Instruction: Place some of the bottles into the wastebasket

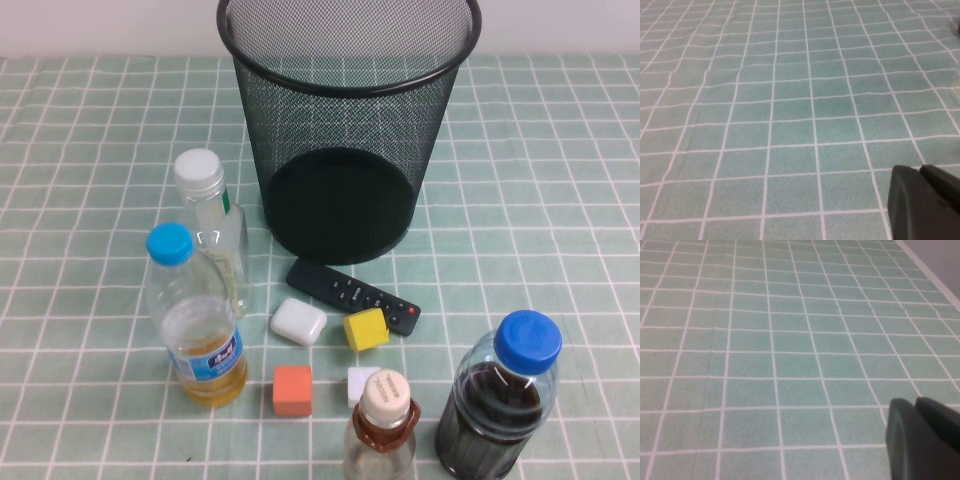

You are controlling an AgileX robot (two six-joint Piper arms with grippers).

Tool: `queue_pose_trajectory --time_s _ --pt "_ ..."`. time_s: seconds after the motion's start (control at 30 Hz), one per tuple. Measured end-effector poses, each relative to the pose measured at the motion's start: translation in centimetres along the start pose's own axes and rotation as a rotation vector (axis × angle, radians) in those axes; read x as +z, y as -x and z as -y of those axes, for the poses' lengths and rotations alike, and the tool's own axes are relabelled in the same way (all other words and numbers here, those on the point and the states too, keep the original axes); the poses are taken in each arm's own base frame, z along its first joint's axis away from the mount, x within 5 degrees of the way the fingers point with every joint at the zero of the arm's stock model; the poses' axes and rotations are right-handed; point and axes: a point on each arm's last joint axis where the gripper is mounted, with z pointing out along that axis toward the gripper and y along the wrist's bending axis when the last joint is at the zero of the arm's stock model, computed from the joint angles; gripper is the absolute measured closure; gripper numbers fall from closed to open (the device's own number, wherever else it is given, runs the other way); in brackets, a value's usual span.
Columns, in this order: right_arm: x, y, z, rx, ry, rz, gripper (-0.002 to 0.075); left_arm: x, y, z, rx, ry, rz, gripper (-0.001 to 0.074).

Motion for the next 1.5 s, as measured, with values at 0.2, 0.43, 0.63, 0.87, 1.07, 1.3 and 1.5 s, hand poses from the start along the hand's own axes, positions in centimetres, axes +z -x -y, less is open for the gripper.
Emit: queue_pose_trajectory --time_s 0.2,0.43,0.63,0.87,1.07,1.3,1.5 --pt "0.0 0.0 0.0 0.0 0.0 0.0 0.0733 0.0 0.0 0.0 0.014 0.004 -0.001 0.074" --pt "0.0 0.0 0.0 0.0 0.0 0.0 0.0733 0.0 0.1 -0.1 0.024 0.009 0.008 0.074" --pt "0.0 0.0 0.0 0.0 0.0 0.0 0.0733 0.0 1.0 0.1 -0.151 -0.016 0.104 0.074" --pt "0.0 0.0 0.0 0.0 0.0 0.0 0.0733 -0.3 2.4 0.0 -0.519 -0.072 0.254 0.074" --pt "0.0 0.0 0.0 0.0 0.0 0.0 0.0733 -0.9 3.3 0.6 -0.575 -0.125 0.193 0.074" --pt "0.0 0.0 0.0 0.0 0.0 0.0 0.0733 -3.1 9.7 2.0 -0.418 -0.234 -0.038 0.074" --pt "0.0 0.0 0.0 0.0 0.0 0.0 0.0733 -2.4 16.7 2.7 -0.164 -0.321 -0.298 0.074"
